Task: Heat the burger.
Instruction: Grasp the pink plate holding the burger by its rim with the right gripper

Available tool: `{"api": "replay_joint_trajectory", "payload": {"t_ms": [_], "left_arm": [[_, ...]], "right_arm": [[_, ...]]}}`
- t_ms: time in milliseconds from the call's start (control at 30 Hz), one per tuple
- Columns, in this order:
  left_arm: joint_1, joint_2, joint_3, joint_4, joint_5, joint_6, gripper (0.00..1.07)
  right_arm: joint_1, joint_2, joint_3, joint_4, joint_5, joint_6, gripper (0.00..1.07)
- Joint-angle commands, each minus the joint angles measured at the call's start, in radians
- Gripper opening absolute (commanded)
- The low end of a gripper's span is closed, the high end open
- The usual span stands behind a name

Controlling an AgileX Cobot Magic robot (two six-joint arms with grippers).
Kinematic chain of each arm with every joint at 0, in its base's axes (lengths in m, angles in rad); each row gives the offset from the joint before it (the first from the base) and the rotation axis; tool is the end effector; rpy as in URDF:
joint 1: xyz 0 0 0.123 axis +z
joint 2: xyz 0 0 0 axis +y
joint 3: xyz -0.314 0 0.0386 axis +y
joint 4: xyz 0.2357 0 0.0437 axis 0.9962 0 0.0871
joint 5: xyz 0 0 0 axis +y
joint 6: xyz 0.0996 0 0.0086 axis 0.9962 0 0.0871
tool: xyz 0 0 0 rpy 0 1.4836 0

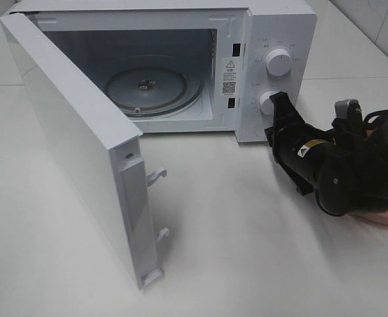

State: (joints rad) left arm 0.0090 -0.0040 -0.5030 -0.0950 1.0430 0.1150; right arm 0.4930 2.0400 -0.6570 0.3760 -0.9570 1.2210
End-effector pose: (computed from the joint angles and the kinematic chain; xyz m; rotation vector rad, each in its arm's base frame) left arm -0.0394 -0.0086 0.2698 0.1106 2.0132 -0.0344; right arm 0.3244 0.1402 0.1273 1.1286 1.7218 0.9733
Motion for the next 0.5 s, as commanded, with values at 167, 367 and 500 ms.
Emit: {"api": "replay_joint_trajectory", "payload": {"t_ms": [167,367,500], "left_arm": [[-0.005,-0.019,0.003,-0.003,-0.010,0.000,0.00],[-0.005,-0.019,0.003,-0.003,-0.010,0.000,0.00],[-0.005,-0.019,0.003,-0.003,-0.010,0.000,0.00]], "right_arm": [[-0.006,-0.042,0.066,-0.101,-0.101,-0.014,0.09],[-0.006,-0.042,0.077,-0.203,-0.131,-0.051,0.13],[-0.006,-0.042,0.077,-0.255,-0.174,-0.167,0.14]]}}
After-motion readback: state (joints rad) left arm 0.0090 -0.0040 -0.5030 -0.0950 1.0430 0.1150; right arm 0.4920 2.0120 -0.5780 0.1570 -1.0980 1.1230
